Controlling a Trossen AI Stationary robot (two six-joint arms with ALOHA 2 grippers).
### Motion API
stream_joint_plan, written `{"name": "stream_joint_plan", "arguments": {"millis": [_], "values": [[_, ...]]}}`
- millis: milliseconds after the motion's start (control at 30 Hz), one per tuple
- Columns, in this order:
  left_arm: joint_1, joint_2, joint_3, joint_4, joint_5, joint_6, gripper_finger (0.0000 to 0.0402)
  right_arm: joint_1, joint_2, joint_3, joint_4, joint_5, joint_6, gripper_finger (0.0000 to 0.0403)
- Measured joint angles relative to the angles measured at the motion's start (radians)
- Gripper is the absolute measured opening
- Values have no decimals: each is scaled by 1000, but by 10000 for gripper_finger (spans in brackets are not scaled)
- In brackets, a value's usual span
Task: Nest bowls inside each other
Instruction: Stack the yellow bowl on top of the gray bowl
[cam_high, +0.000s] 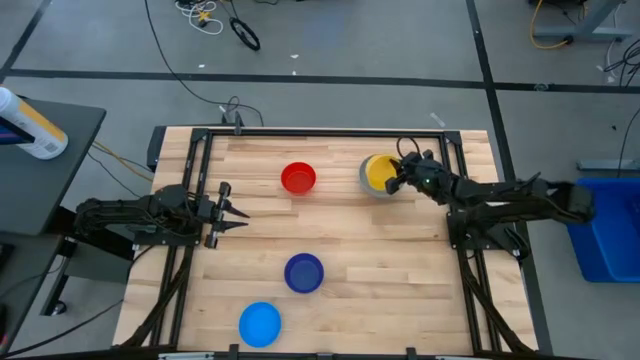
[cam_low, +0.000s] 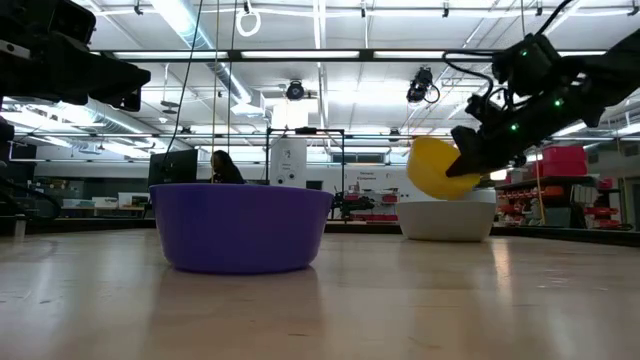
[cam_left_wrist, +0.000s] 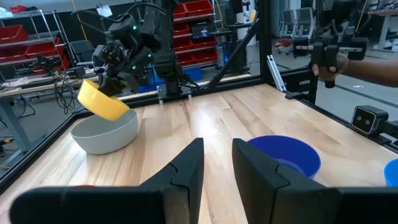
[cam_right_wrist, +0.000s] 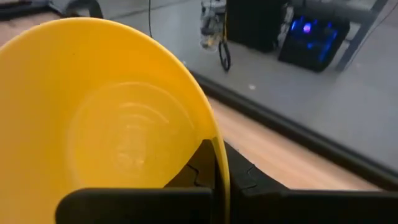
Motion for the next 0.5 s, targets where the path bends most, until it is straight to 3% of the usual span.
{"name": "stream_joint_plan", "arguments": {"millis": [500], "values": [[0, 0, 0, 0, 0, 0, 93, -68, 80, 67, -216, -119, 96, 0]]}}
